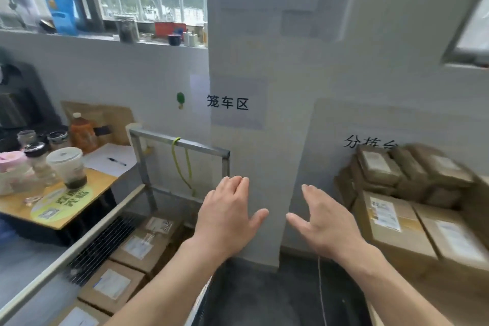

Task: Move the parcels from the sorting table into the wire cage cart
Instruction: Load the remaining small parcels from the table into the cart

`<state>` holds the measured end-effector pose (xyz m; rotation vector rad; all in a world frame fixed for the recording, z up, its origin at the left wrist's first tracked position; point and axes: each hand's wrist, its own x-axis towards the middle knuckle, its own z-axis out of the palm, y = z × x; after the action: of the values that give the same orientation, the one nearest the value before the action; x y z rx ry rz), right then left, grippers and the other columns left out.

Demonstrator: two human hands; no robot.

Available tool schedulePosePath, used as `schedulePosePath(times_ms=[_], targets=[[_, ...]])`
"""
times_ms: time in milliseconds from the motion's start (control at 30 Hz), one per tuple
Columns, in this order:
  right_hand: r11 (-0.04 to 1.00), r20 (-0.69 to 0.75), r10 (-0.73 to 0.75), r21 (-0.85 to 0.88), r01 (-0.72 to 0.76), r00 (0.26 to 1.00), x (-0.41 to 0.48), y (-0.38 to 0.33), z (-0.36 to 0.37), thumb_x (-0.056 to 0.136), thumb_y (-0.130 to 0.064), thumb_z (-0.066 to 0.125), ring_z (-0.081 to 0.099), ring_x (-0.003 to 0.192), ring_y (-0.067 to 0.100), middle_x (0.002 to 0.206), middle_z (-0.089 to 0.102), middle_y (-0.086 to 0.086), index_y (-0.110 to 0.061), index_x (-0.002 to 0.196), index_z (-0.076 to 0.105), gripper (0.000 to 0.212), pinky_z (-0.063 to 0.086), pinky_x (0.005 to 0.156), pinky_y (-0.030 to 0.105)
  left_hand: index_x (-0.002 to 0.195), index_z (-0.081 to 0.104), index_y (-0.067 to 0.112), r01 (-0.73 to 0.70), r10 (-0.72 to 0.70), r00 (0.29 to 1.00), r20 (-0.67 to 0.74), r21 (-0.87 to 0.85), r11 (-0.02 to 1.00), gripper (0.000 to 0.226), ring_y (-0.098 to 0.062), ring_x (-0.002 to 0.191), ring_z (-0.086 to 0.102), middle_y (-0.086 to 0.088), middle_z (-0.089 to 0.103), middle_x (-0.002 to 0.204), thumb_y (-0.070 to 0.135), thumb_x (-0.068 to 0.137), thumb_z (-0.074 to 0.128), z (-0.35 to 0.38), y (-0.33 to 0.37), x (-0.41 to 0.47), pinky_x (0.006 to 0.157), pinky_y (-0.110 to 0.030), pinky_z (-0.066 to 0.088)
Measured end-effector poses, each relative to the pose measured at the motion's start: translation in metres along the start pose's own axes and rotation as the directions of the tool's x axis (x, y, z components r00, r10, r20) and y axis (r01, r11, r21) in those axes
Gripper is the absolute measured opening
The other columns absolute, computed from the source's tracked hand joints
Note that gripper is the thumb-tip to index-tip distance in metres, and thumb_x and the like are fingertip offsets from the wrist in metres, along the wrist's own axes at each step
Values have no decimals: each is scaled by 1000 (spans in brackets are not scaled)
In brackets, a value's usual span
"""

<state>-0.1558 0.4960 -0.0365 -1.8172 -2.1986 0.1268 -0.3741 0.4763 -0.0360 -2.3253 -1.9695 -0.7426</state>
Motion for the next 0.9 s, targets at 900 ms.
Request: schedulePosePath(times_ms=[900], targets=[[735,-199,654,-62,-675,730,-20,259,-74,95,-63,51,32,148,14,161,35,-4,-21,159,27,80,38,111,34,153,33,19,-512,584,797,154,-340,789,78,-16,143,33,3,38,155,65,93,50,164,248,186,111,-35,36]])
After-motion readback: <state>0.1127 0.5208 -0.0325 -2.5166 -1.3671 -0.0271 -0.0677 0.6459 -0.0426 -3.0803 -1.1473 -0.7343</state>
